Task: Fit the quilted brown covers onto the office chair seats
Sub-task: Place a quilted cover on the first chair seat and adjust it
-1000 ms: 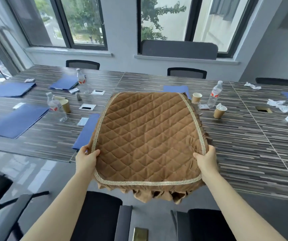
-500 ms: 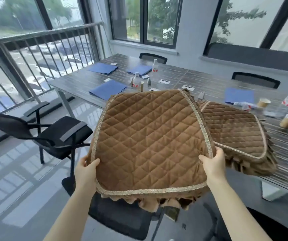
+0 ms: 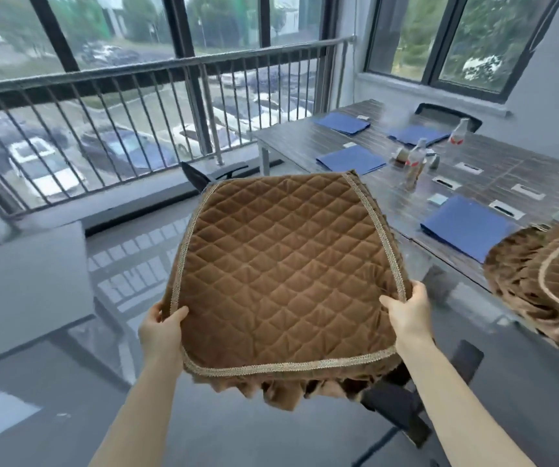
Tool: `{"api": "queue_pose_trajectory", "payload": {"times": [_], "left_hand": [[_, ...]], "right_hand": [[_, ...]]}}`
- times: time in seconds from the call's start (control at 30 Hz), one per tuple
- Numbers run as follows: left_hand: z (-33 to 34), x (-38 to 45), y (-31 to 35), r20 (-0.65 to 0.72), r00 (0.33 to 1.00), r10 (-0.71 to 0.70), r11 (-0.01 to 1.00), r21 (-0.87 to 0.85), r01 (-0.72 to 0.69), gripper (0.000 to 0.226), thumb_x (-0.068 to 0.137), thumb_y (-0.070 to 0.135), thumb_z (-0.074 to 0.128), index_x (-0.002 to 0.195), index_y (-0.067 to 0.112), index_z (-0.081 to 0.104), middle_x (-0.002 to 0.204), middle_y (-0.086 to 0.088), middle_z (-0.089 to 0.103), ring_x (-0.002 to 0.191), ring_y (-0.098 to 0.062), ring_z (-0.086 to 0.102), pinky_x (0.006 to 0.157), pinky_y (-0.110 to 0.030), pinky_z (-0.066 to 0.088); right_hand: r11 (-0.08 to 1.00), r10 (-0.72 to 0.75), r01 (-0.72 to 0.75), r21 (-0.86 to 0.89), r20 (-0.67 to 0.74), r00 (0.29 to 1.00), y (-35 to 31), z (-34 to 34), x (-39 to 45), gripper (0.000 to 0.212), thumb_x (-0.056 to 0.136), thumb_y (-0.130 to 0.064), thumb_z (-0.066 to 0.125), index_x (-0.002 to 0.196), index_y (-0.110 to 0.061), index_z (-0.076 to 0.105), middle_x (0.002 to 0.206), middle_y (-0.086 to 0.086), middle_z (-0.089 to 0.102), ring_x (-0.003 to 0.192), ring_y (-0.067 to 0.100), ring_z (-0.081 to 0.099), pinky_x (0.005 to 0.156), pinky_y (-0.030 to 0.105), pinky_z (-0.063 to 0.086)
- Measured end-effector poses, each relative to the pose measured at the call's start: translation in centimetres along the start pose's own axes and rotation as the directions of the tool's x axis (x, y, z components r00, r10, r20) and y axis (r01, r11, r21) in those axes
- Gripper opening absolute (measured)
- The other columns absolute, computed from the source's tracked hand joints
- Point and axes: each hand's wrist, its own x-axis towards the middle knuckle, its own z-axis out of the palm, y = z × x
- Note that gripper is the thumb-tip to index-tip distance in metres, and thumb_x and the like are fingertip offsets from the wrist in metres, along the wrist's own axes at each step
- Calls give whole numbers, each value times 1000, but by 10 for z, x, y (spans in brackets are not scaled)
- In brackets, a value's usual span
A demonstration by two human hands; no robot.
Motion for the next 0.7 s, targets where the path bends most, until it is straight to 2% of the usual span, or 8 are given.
{"api": "queue_pose_trajectory", "payload": {"times": [0.1, 0.2, 0.4, 0.57, 0.7], "left_hand": [[-31, 19, 2, -76, 997, 4, 999, -49, -8, 44, 80, 9, 70, 123, 18, 61, 119, -9, 66, 109, -31, 64, 98, -50, 50], [-53, 35, 10, -157, 988, 3, 995, -95, -19, 43, 84, 5, 69, 124, 18, 60, 119, -8, 66, 106, -30, 64, 97, -48, 51], [-74, 84, 26, -247, 969, 23, 995, -86, -45, 44, 87, 1, 65, 129, 8, 57, 117, -7, 62, 103, -27, 60, 91, -34, 48], [-75, 157, 46, -259, 965, 24, 995, -83, -47, 36, 84, 1, 67, 117, 13, 63, 112, -9, 67, 102, -30, 65, 94, -40, 51], [-68, 218, 66, -309, 951, 4, 996, -86, -32, 33, 83, -1, 67, 112, 15, 63, 110, -10, 67, 100, -30, 64, 92, -38, 50]], "right_hand": [[999, -32, 34, -17, 76, 997, -14, 38, -6, 47, 87, -2, 65, 129, -13, 46, 118, 5, 56, 105, 27, 56, 98, 43, 47], [996, -71, 76, -36, 120, 990, -27, 76, -8, 45, 88, -2, 64, 128, -12, 45, 111, 5, 53, 102, 25, 54, 91, 37, 46], [994, -92, 103, -44, 201, 975, -43, 152, 3, 46, 87, 0, 65, 127, -12, 46, 114, 6, 54, 105, 26, 56, 99, 45, 47], [998, -49, 55, -19, 252, 967, -54, 230, 36, 39, 87, -3, 64, 114, -24, 46, 111, 5, 61, 103, 28, 61, 96, 52, 50], [999, -26, 34, -25, 277, 961, -77, 294, 65, 33, 89, -1, 61, 111, -20, 46, 105, 6, 60, 97, 27, 59, 95, 46, 50]]}}
